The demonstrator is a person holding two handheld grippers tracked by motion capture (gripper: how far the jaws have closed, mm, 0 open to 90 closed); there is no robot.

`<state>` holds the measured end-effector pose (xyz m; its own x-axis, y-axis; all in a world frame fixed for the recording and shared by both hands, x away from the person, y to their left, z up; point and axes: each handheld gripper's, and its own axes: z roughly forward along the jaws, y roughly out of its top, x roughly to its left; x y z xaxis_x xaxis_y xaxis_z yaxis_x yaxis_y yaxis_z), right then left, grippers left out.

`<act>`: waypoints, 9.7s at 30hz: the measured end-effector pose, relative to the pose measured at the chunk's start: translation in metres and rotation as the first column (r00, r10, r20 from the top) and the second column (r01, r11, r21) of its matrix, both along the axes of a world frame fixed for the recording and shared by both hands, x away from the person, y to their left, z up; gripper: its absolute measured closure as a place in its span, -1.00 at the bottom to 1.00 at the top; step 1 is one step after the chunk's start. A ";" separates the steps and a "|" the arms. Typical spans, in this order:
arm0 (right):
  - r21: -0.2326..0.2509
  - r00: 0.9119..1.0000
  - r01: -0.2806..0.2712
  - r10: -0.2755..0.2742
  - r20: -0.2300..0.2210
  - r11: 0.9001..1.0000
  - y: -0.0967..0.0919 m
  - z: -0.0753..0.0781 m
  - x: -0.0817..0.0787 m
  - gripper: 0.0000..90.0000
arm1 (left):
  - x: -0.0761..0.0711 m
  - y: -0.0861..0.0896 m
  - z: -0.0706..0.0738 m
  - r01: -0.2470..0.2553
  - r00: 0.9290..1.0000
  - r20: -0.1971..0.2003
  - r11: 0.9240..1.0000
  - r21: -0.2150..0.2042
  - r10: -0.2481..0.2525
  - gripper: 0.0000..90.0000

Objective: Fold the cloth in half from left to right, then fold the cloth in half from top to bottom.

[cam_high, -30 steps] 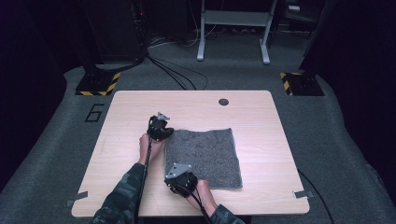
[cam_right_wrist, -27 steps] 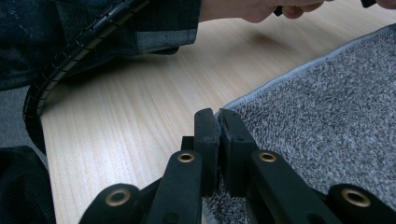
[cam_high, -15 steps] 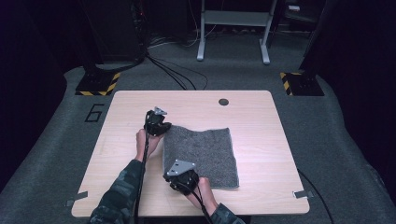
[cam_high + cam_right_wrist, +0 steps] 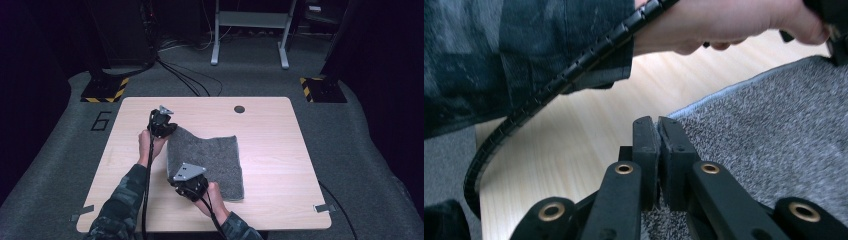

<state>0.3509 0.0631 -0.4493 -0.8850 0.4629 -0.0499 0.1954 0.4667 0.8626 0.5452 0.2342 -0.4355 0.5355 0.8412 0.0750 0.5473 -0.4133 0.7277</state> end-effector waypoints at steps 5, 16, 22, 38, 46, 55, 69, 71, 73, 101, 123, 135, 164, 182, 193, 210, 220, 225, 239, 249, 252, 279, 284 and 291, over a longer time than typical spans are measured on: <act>0.039 0.999 -0.018 0.017 0.044 0.999 0.009 0.020 0.001 0.93 | 0.001 0.007 0.022 -0.015 1.000 0.013 0.999 0.047 0.014 0.96; 0.048 0.999 0.026 -0.028 0.037 0.998 -0.013 0.016 -0.009 0.93 | 0.005 -0.036 0.031 0.051 0.998 0.016 0.995 0.087 -0.053 0.96; 0.030 0.997 0.075 -0.075 0.017 0.997 -0.030 0.005 -0.010 0.93 | 0.015 -0.056 0.023 0.073 0.997 -0.011 0.993 0.088 -0.072 0.95; -0.014 0.989 0.148 -0.148 -0.022 0.989 -0.064 -0.013 -0.008 0.92 | 0.025 -0.095 0.002 0.133 0.990 -0.056 0.987 0.091 -0.129 0.95; -0.039 0.982 0.179 -0.181 -0.046 0.983 -0.078 -0.022 -0.010 0.92 | 0.027 -0.114 -0.007 0.164 0.985 -0.065 0.981 0.102 -0.157 0.94; -0.058 0.976 0.203 -0.207 -0.072 0.977 -0.089 -0.031 -0.010 0.92 | 0.029 -0.131 -0.015 0.185 0.981 -0.083 0.976 0.113 -0.176 0.94; -0.082 0.966 0.234 -0.241 -0.094 0.969 -0.103 -0.039 -0.011 0.91 | 0.032 -0.150 -0.028 0.211 0.974 -0.111 0.971 0.111 -0.199 0.94; -0.080 0.964 0.244 -0.251 -0.090 0.966 -0.104 -0.040 -0.012 0.91 | 0.031 -0.153 -0.028 0.217 0.973 -0.110 0.970 0.111 -0.205 0.94; -0.084 0.964 0.242 -0.250 -0.094 0.967 -0.106 -0.040 -0.013 0.91 | 0.031 -0.155 -0.028 0.223 0.971 -0.110 0.968 0.111 -0.211 0.94; -0.210 0.878 0.416 -0.451 -0.161 0.885 -0.158 -0.058 -0.013 0.15 | 0.021 -0.100 -0.031 0.139 0.984 -0.121 0.990 0.037 -0.133 -0.39; -0.161 0.895 0.375 -0.402 -0.194 0.913 -0.149 -0.034 0.102 -0.49 | 0.014 -0.063 -0.057 0.086 0.981 -0.173 0.996 -0.003 -0.085 -0.56; -0.333 0.901 0.346 -0.409 -0.144 0.877 -0.116 -0.062 0.115 -0.61 | 0.006 -0.065 -0.074 0.080 0.980 -0.187 0.996 0.037 -0.071 -0.60; -0.247 0.894 0.348 -0.400 -0.202 0.904 -0.147 -0.042 0.111 -0.66 | -0.014 -0.065 -0.057 0.113 0.982 -0.148 0.993 -0.032 -0.117 -0.65; -0.263 0.857 0.380 -0.445 -0.261 0.887 -0.139 -0.049 0.195 -0.07 | 0.002 -0.067 -0.073 0.101 0.973 -0.202 0.993 -0.066 -0.113 -0.41; -0.265 0.872 0.360 -0.424 -0.244 0.894 -0.136 -0.058 0.196 0.46 | -0.002 -0.077 -0.072 0.155 0.974 -0.166 0.988 0.012 -0.151 -0.02; -0.217 0.868 0.371 -0.421 -0.265 0.903 -0.137 -0.061 0.190 0.93 | -0.006 -0.081 -0.074 0.191 0.968 -0.152 0.980 -0.060 -0.198 0.87; -0.190 0.879 0.400 -0.434 -0.199 0.897 -0.136 -0.049 0.186 0.94 | -0.007 -0.076 -0.070 0.192 0.971 -0.131 0.978 -0.077 -0.201 0.90; -0.168 0.894 0.396 -0.421 -0.153 0.903 -0.136 -0.035 0.183 0.94 | -0.010 -0.074 -0.061 0.200 0.975 -0.085 0.977 -0.078 -0.207 0.90; -0.131 0.911 0.387 -0.400 -0.099 0.913 -0.136 -0.015 0.185 0.94 | -0.009 -0.068 -0.036 0.200 0.979 -0.010 0.975 -0.092 -0.202 0.90; -0.102 0.916 0.389 -0.396 -0.058 0.916 -0.137 -0.005 0.188 0.94 | -0.007 -0.068 -0.022 0.205 0.979 0.037 0.976 -0.080 -0.202 0.90; -0.093 0.917 0.392 -0.397 -0.043 0.915 -0.137 0.000 0.189 0.94 | -0.003 -0.068 -0.016 0.205 0.978 0.059 0.976 -0.068 -0.201 0.90; -0.032 0.948 0.313 -0.310 0.075 0.949 -0.144 0.011 0.139 0.94 | -0.045 -0.064 -0.001 0.272 0.959 0.107 0.959 -0.078 -0.263 0.89; -0.044 0.953 0.300 -0.297 0.063 0.953 -0.148 0.001 0.126 0.93 | -0.054 -0.068 -0.008 0.281 0.958 0.086 0.957 -0.070 -0.275 0.88; -0.066 0.956 0.294 -0.291 0.041 0.954 -0.152 -0.017 0.114 0.93 | -0.064 -0.070 -0.023 0.296 0.955 0.053 0.952 -0.071 -0.293 0.87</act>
<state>0.4648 -0.0892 -0.4658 -0.7090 0.6954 -0.1171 0.3065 0.4534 0.8370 0.4808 0.1637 -0.4588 0.7582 0.6507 0.0430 0.3787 -0.4930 0.7833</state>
